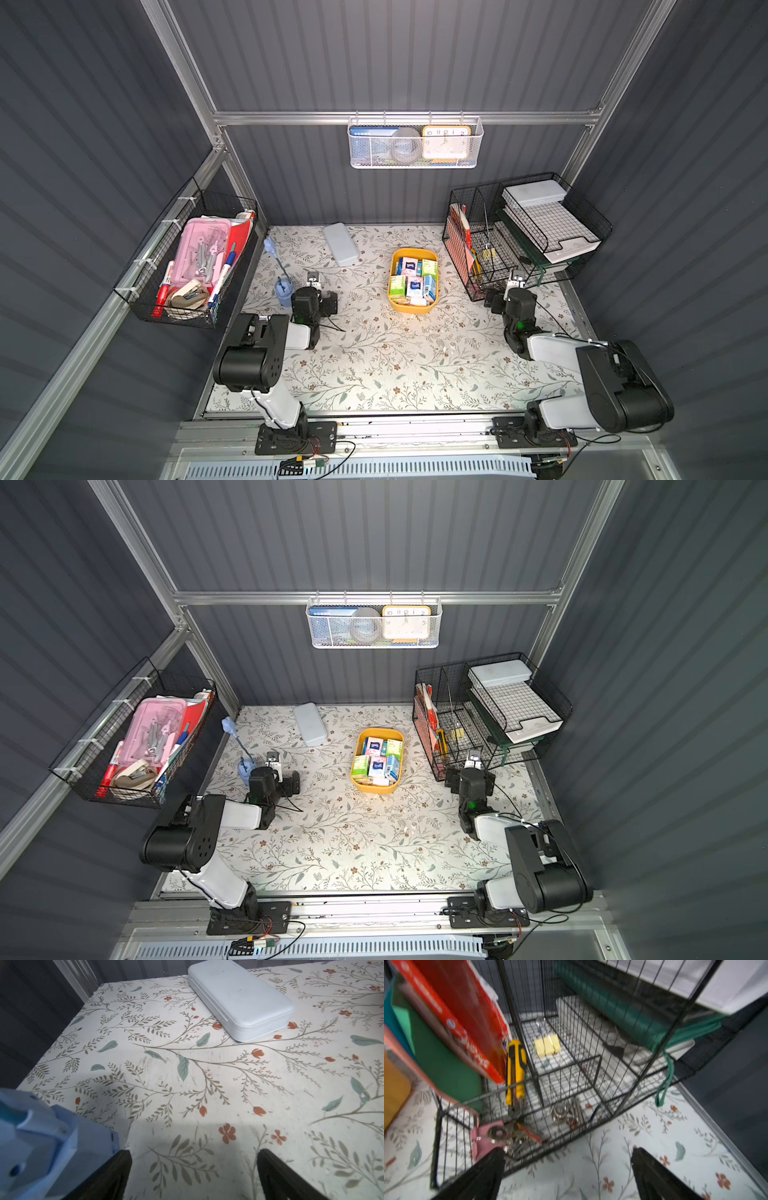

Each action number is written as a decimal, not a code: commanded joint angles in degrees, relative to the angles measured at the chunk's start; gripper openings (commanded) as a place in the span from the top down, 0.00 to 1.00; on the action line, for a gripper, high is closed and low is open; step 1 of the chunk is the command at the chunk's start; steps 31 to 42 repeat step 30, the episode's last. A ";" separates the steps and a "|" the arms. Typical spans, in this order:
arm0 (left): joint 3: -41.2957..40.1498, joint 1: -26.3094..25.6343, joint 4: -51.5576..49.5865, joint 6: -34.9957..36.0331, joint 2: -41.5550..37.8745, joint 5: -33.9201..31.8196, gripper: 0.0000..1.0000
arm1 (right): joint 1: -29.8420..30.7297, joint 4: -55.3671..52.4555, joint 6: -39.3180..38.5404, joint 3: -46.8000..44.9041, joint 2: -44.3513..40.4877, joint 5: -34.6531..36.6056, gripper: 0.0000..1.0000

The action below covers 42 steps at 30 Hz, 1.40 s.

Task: Put the pocket tissues into the storage box
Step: Reset both arms

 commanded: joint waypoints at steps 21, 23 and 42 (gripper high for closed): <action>0.31 0.79 4.14 -0.77 0.05 4.56 0.01 | -6.81 11.22 3.23 -1.64 6.18 -8.62 0.01; 0.22 0.75 4.40 -0.72 0.18 4.52 0.01 | -6.81 12.74 3.43 -1.72 7.05 -8.40 0.01; 0.26 0.79 4.27 -0.72 0.18 4.57 0.01 | -6.87 12.05 3.27 -1.76 6.55 -8.82 0.01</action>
